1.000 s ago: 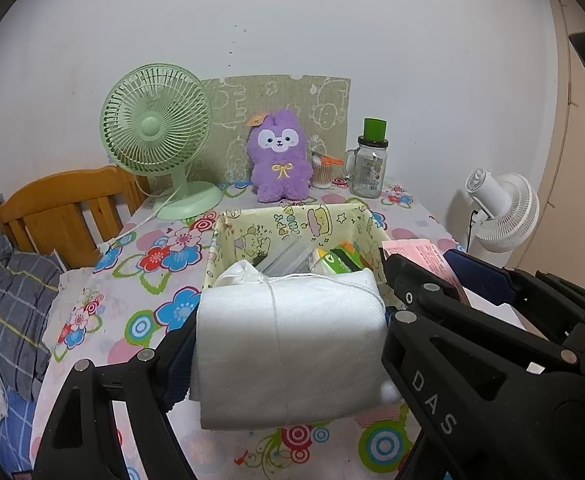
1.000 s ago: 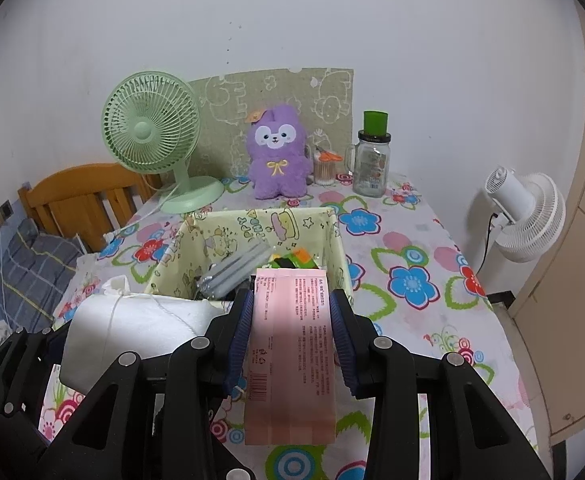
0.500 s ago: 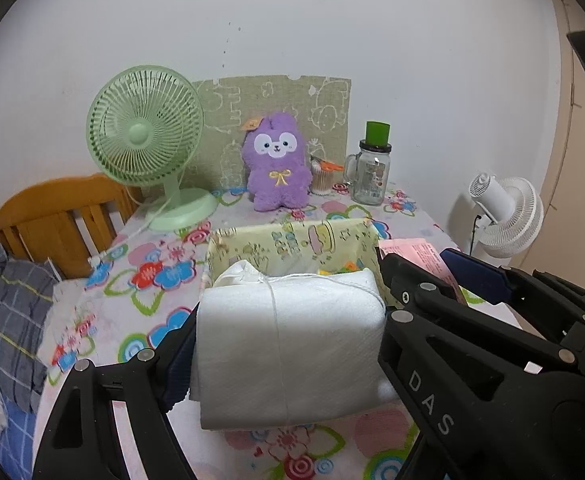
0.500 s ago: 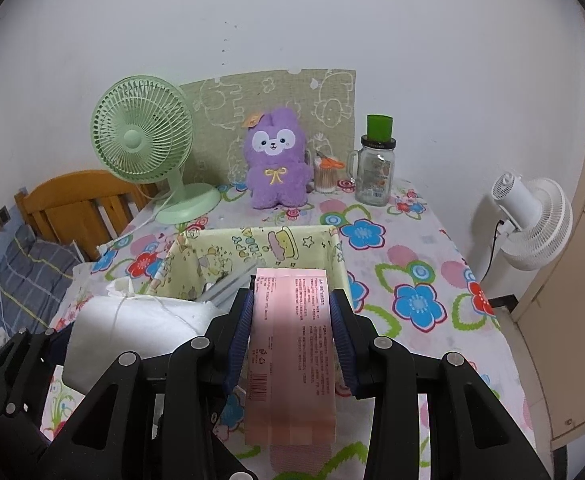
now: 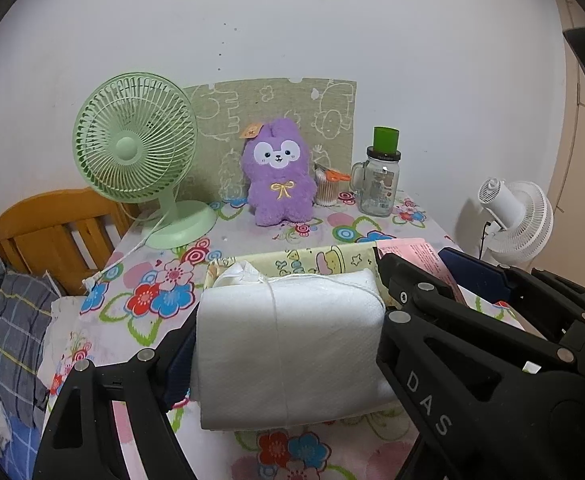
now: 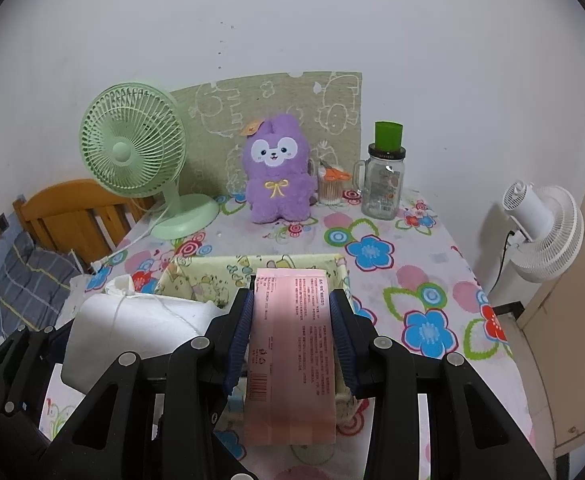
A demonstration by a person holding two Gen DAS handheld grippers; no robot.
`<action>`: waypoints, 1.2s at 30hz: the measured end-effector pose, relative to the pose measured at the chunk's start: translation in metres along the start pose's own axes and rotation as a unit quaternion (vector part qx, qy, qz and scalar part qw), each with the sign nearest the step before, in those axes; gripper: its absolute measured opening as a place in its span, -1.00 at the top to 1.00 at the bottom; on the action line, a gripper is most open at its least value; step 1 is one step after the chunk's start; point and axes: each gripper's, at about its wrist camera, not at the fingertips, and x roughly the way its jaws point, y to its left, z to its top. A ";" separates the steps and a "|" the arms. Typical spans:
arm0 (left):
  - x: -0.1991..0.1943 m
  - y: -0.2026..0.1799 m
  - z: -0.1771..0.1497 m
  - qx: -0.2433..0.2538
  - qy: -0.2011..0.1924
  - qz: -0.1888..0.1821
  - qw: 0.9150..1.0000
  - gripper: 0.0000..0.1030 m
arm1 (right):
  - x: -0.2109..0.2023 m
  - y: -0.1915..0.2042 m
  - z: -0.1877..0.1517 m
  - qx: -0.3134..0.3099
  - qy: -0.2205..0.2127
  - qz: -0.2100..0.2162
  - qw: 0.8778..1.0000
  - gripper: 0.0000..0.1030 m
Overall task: Organize soft objects
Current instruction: 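Lift the white tissue with left tool while right tool carries the pink packet over the basket, then lower and release the white tissue into the basket with left tool while right tool drops the pink packet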
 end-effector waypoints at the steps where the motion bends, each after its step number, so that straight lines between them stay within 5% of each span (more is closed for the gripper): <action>1: 0.003 0.000 0.002 0.000 0.000 -0.001 1.000 -0.64 | 0.002 -0.001 0.001 0.000 0.000 0.000 1.000 0.18; 19: 0.059 0.006 0.016 0.012 0.038 -0.021 0.999 -0.68 | 0.057 -0.004 0.018 0.004 0.029 -0.008 1.000 0.18; 33: 0.079 0.020 0.008 -0.005 0.075 -0.020 0.997 -0.93 | 0.083 -0.001 0.011 -0.008 0.063 0.011 0.998 0.17; 36: 0.078 0.021 0.007 -0.003 0.074 -0.024 0.997 -0.99 | 0.084 -0.002 0.010 -0.010 0.069 0.001 0.998 -0.20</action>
